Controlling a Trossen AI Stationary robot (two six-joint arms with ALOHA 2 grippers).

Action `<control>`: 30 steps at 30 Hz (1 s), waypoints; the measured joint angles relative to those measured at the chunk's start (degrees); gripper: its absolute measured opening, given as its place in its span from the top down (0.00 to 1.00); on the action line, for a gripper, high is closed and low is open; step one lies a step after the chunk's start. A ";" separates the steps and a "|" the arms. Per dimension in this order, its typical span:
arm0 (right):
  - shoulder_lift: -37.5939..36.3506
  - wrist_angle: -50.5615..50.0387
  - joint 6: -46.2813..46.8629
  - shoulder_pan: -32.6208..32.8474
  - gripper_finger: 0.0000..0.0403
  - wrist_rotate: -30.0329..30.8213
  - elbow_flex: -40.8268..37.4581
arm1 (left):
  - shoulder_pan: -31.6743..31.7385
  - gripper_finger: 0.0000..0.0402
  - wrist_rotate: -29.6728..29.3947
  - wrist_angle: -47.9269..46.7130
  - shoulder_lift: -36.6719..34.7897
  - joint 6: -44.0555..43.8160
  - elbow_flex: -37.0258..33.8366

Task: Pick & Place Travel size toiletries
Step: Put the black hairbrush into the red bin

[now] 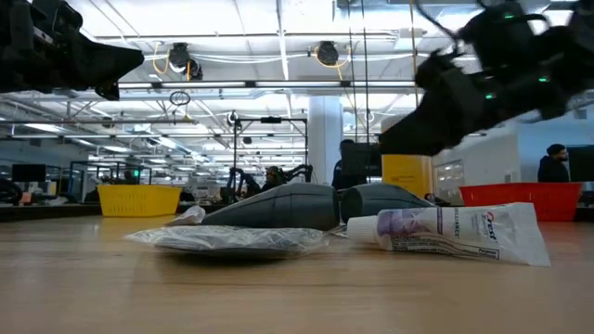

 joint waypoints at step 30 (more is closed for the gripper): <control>21.54 -15.09 -25.85 0.79 0.71 12.63 14.86 | 0.00 0.94 -0.04 -0.29 0.00 0.09 0.00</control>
